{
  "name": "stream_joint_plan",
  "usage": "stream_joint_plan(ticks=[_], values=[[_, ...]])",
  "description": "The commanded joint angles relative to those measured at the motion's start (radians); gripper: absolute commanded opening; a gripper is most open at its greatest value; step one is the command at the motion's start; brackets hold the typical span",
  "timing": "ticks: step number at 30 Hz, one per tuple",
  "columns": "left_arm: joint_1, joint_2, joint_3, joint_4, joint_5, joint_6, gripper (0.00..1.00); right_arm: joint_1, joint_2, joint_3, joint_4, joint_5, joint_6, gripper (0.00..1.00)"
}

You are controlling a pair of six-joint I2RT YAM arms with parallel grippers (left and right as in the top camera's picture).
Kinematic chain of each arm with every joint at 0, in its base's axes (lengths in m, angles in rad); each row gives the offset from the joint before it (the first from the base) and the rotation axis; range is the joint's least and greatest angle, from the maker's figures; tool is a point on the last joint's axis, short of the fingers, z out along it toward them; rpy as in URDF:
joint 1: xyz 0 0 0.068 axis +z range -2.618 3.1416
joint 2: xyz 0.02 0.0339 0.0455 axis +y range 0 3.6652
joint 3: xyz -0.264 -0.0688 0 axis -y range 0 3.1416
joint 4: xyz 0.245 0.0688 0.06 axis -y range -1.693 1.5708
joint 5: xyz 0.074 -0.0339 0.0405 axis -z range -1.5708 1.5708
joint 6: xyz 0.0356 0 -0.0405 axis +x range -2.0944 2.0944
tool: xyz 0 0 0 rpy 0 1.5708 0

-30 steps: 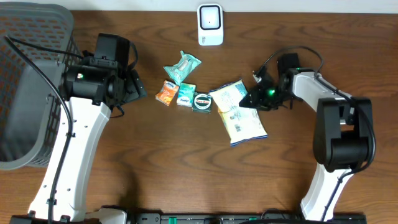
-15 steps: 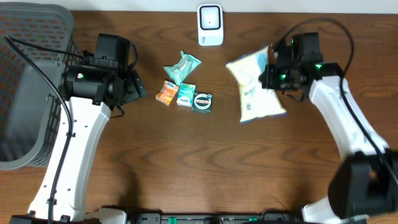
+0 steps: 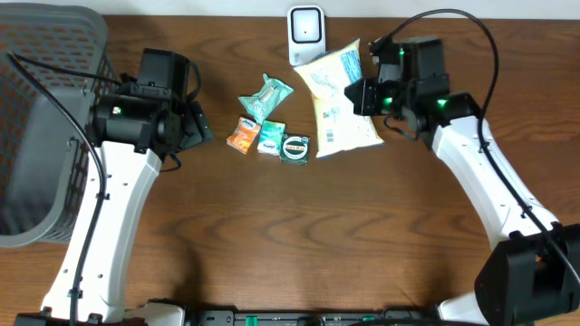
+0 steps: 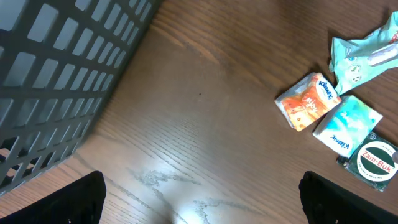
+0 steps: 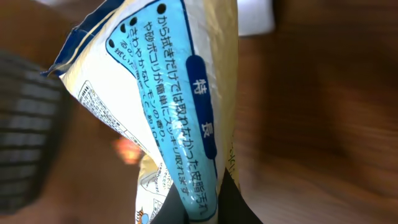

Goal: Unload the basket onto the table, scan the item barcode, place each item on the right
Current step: 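Hold the bag up in front of the scanner with the right gripper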

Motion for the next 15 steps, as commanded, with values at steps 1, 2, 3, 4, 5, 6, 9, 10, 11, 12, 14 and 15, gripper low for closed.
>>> stream_joint_plan(ticks=[1,2,3,4,5,6,9,10,11,12,14,15], values=[[0.004,0.006,-0.001,-0.004,-0.013,-0.010,0.98,-0.022,-0.008,0.006,0.030,-0.157,0.134,0.01],[0.004,0.006,-0.001,-0.003,-0.013,-0.010,0.98,-0.022,-0.008,0.006,0.038,-0.157,0.162,0.01],[0.004,0.006,-0.001,-0.004,-0.013,-0.010,0.98,-0.022,-0.008,0.006,0.044,-0.158,0.178,0.01],[0.004,0.006,-0.001,-0.003,-0.014,-0.010,0.98,-0.021,-0.008,0.006,0.048,-0.162,0.178,0.01],[0.004,0.006,-0.001,-0.004,-0.013,-0.010,0.98,-0.021,-0.008,0.006,0.051,-0.165,0.177,0.01],[0.004,0.006,-0.001,-0.003,-0.013,-0.010,0.98,-0.021,-0.008,0.006,0.051,-0.165,0.177,0.01],[0.004,0.006,-0.001,-0.003,-0.014,-0.010,0.98,-0.020,-0.008,0.006,0.055,-0.165,0.177,0.01],[0.004,0.006,-0.001,-0.003,-0.014,-0.010,0.98,-0.018,-0.008,0.006,0.055,-0.165,0.177,0.01],[0.004,0.006,-0.001,-0.004,-0.014,-0.010,0.98,-0.013,-0.008,0.006,0.055,-0.165,0.177,0.01],[0.004,0.006,-0.001,-0.004,-0.013,-0.010,0.98,-0.009,-0.008,0.006,0.053,-0.165,0.177,0.01],[0.004,0.006,-0.001,-0.004,-0.013,-0.010,0.98,-0.001,-0.008,0.006,0.045,-0.165,0.171,0.01],[0.004,0.006,-0.001,-0.004,-0.013,-0.010,0.98,0.005,-0.008,0.006,0.038,-0.165,0.169,0.01]])
